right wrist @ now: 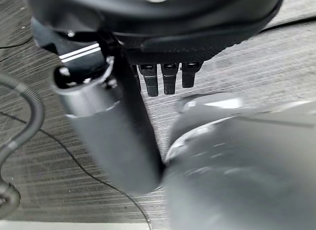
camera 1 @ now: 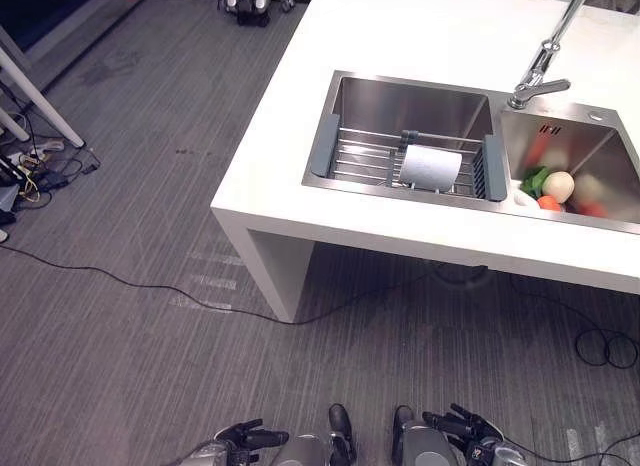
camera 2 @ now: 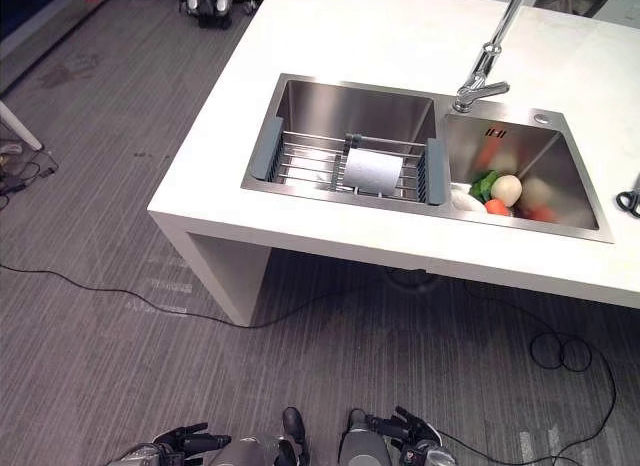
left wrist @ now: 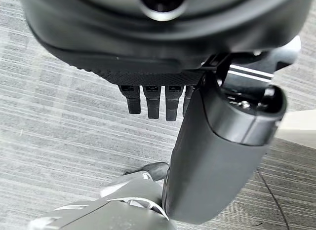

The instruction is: Place the dishes in the dishwasher.

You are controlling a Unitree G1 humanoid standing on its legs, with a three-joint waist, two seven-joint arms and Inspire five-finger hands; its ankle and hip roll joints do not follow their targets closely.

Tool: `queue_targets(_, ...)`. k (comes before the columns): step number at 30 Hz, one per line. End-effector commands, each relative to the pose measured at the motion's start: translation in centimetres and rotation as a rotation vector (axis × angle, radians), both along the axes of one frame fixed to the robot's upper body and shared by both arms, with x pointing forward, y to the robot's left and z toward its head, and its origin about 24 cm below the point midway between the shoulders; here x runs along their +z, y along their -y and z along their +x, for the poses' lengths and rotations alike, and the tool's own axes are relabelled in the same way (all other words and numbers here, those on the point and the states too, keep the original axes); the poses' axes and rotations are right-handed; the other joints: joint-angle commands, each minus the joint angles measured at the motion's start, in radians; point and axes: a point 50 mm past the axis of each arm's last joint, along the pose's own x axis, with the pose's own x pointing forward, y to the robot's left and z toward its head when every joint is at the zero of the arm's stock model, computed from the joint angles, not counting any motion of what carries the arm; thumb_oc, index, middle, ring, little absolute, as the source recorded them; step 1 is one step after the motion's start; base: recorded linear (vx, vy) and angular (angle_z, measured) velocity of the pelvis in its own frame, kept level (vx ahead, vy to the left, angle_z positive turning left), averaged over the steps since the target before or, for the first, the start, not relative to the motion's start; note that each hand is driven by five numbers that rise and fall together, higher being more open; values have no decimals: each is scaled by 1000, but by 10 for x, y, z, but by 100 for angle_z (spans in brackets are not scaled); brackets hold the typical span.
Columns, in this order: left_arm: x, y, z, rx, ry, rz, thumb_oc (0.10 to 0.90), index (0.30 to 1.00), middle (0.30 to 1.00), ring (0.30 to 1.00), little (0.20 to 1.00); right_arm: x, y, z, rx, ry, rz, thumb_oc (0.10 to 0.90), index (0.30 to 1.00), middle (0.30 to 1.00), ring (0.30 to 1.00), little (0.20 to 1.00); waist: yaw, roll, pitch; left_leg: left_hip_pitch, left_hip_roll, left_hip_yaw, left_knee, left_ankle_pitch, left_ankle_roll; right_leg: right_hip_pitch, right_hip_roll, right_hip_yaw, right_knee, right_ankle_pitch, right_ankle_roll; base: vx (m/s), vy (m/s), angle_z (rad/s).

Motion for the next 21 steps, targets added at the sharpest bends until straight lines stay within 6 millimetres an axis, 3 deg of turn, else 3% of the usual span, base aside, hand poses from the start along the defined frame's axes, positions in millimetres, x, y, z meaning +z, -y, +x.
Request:
queue_targets(1,-10,16,-25,4,-47,-51,800,900,900,900,900,1,21,-17,10,-57,-51,800,900,900,900,900,-20,10,-19,-11,76,-112,146,-147,19,-36,14,6,-18,105,20,359,-513,-89)
queue_targets(3,-11,18,-25,61,-57,-55,800,900,900,900,900,-3,17,-25,-13,-73,-35,800,900,900,900,900,-28,5,-34,21,101,-120,146,-143,3,10,40,13,-18,58,-5,383,-536,-32)
queue_targets(6,-12,23,-26,78,-55,-58,800,900,900,900,900,-1,21,-22,-2,-57,-50,800,900,900,900,900,-30,-5,-36,63,124,-126,146,-128,-16,50,63,-4,-18,21,-47,253,-371,40)
queue_targets(7,-11,25,-23,113,-37,-69,800,900,900,900,900,1,24,-19,0,-43,-56,800,900,900,900,900,-21,-25,-27,87,125,-123,146,-70,-26,74,63,0,-18,5,-73,218,-440,19)
queue_targets(10,-10,31,-15,121,-11,-98,800,900,900,900,900,5,31,-16,-20,-22,-71,800,900,900,900,900,-3,-30,1,-22,123,-165,352,9,-45,115,88,7,-18,-22,-117,139,-322,-18)
queue_targets(12,-11,34,-17,91,-20,-98,800,900,900,900,900,6,35,-16,-45,-33,-67,800,900,900,900,900,10,-17,11,-31,74,-187,225,8,-35,124,100,19,-18,-30,-110,169,-8,-37)
queue_targets(13,-11,34,-18,99,-25,-101,800,900,900,900,900,6,36,-16,-42,-39,-71,800,900,900,900,900,11,-7,12,-38,77,-186,146,40,-46,127,109,19,-18,-38,-108,179,149,-28)
queue_targets(14,-11,34,-19,91,-29,-102,800,900,900,900,900,6,38,-18,-49,-47,-69,800,900,900,900,900,11,25,22,-139,121,-203,146,75,-80,148,142,15,-18,-60,-108,170,154,-27)
queue_targets(16,-11,34,-18,87,-31,-100,800,900,900,900,900,5,38,-23,-62,-59,-62,800,900,900,900,900,14,41,27,-202,150,-218,146,95,-100,170,154,16,-18,-82,-110,154,139,-21)
queue_targets(21,-12,35,-19,78,-42,-95,800,900,900,900,900,3,39,-31,-89,-74,-69,800,900,900,900,900,-7,70,-1,-162,182,-181,146,44,-102,176,116,-13,-18,-82,-91,156,319,-38)
